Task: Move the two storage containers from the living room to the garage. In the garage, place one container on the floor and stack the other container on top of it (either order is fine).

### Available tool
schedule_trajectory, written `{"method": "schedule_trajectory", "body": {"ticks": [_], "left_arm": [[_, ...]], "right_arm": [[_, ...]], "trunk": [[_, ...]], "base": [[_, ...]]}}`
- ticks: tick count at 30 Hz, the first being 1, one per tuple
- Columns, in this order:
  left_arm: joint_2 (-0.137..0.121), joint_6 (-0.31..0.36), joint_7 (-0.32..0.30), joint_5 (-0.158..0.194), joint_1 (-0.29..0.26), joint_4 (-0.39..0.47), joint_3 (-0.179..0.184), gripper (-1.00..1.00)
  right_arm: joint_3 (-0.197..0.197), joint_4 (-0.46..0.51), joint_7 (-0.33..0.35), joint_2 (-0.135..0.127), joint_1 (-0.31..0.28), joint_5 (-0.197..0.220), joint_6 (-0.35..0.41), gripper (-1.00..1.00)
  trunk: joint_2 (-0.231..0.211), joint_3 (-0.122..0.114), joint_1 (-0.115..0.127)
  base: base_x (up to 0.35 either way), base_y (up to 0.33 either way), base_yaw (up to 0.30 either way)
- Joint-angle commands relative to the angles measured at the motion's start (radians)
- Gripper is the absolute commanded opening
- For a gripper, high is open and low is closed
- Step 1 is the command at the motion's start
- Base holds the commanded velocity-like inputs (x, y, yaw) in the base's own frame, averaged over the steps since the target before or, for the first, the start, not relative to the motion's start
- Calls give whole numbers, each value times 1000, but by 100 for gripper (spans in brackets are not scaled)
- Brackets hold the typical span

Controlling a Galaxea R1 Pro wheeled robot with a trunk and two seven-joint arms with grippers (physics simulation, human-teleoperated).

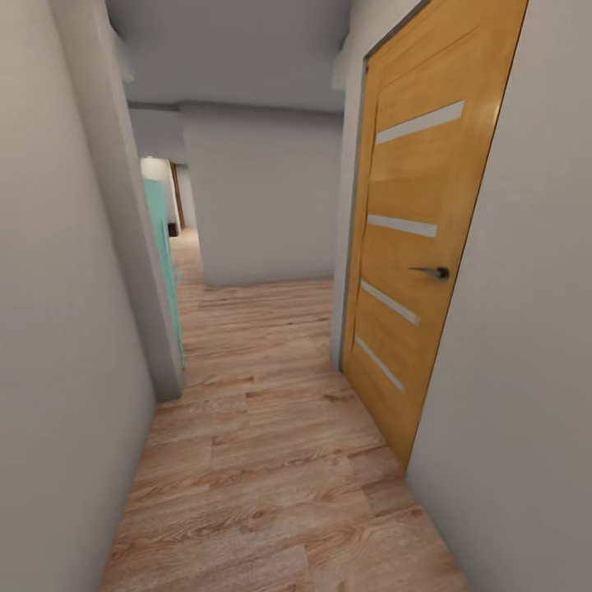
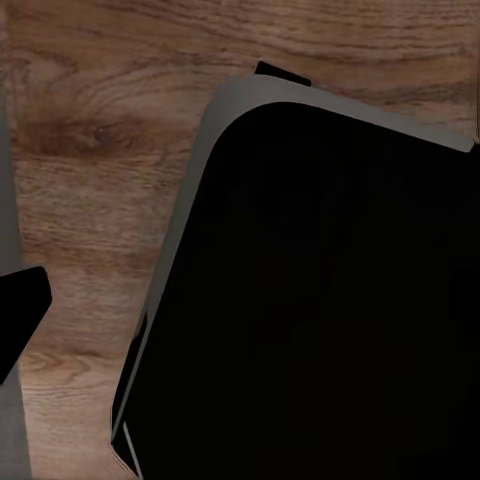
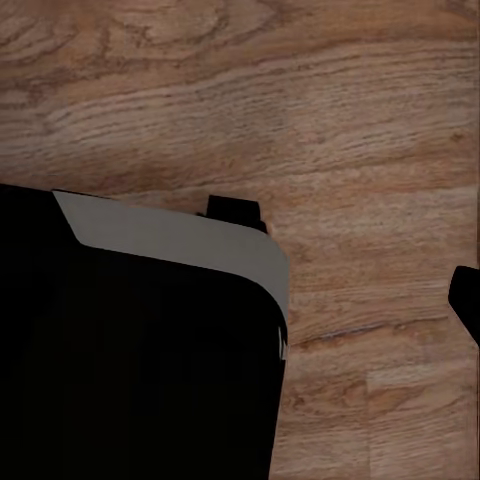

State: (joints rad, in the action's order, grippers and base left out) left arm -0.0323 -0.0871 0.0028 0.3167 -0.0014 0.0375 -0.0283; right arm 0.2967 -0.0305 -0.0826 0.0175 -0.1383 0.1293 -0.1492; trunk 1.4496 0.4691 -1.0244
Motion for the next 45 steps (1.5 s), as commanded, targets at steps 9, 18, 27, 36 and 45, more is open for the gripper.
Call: {"method": "schedule_trajectory", "body": {"ticks": [9,18,27,36,45], "left_arm": [[1,9,0,2,0,-1,-2,100],[2,24,0,1,0,0,-2,100],[2,24,0,-1,0,1,-2,100],[2,24,0,-1,0,1,-2,100],[2,24,0,-1,0,1,-2,100]], "right_arm": [[9,-3,-2,1,-1,9,-6,100],[8,-2,-1,1,-1,10,-6,100],[9,-2,0,-1,-1,7,-6,100],[10,-2,0,1,-1,4,-7,100],[11,-2,0,1,-1,3,-7,100]], "trunk": [[0,1,-1],[0,1,-1],[0,1,-1],[0,1,-1],[0,1,-1]], "base": [[323,0,277],[323,0,119],[323,0,3],[322,0,0],[322,-52,0]]}}
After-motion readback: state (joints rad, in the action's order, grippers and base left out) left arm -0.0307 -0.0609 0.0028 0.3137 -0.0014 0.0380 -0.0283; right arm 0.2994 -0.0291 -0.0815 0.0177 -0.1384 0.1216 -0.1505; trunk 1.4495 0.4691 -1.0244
